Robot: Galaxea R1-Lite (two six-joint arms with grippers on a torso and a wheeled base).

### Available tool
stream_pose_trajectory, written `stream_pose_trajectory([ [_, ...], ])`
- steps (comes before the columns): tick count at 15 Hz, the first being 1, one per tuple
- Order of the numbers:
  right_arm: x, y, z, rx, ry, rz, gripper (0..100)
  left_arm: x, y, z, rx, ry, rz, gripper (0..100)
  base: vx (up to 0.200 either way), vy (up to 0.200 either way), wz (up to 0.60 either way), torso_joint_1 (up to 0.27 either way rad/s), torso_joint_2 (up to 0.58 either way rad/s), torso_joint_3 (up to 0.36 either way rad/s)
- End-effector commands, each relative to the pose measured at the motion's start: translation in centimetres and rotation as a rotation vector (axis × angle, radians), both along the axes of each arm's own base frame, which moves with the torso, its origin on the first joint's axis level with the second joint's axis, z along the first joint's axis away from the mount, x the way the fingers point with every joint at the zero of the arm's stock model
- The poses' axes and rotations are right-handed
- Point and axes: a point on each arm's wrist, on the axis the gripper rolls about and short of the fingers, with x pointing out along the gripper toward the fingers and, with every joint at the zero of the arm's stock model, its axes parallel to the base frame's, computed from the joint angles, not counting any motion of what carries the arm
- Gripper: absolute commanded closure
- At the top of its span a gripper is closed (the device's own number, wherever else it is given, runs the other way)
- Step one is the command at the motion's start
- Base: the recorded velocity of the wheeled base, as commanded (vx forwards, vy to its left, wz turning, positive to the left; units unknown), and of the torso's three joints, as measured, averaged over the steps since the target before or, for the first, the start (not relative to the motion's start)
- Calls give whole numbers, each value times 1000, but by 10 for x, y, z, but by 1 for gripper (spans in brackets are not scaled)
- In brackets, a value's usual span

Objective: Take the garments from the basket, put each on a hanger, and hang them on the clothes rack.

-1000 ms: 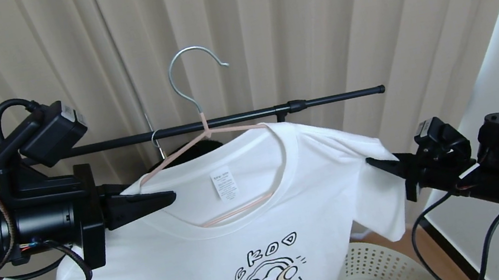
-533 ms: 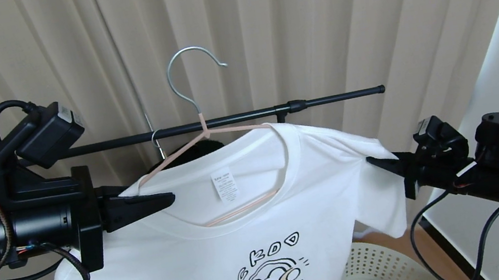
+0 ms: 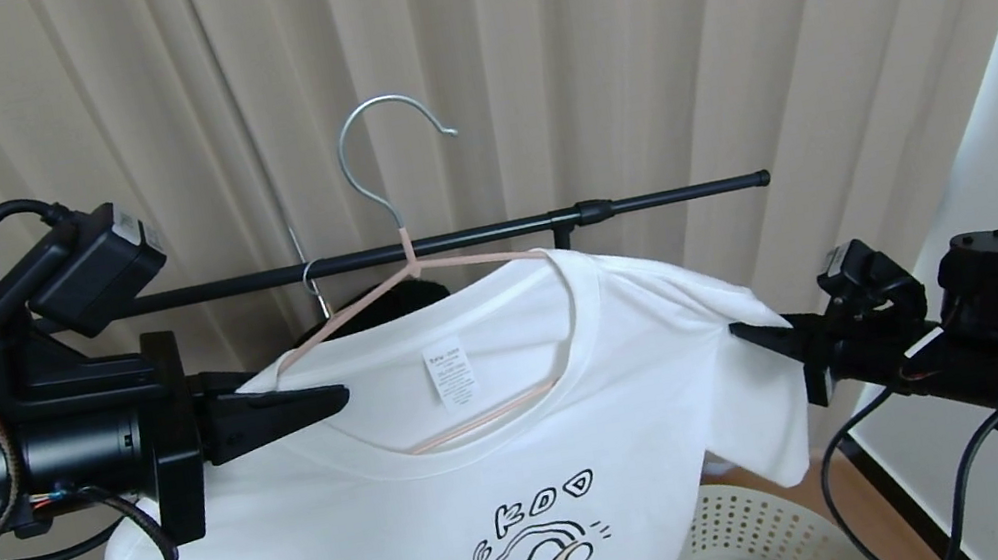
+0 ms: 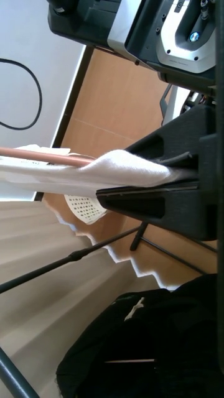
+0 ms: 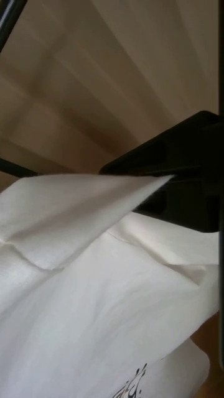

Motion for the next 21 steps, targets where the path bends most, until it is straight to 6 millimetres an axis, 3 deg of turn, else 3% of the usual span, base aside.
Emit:
stream_pose_trajectory([
  [1,0,0,1,0,-4,1,100,0,0,1,0,-2,0,100,0,0,0,0,0,0],
  [4,-1,0,1,-2,-5,1,100,2,2,-1,1,4,13,100,0,0,0,0,0,0],
  [5,-2,0,1,-1,-7,3,0,3,3,-1,1,4,16,100,0,0,0,0,0,0],
  [8,-6,1,4,-2,-15,8,0,4,7,-1,1,6,34,100,0,0,0,0,0,0],
  [13,-26,12,26,2,-74,54,0,5,9,-2,-10,35,71,100,0,0,0,0,0,0],
  [18,-59,39,51,17,-146,162,0,1,11,-13,13,84,143,100,0,0,0,0,0,0],
  [21,-74,58,61,19,-177,154,0,-14,16,-20,27,94,173,100,0,0,0,0,0,0],
])
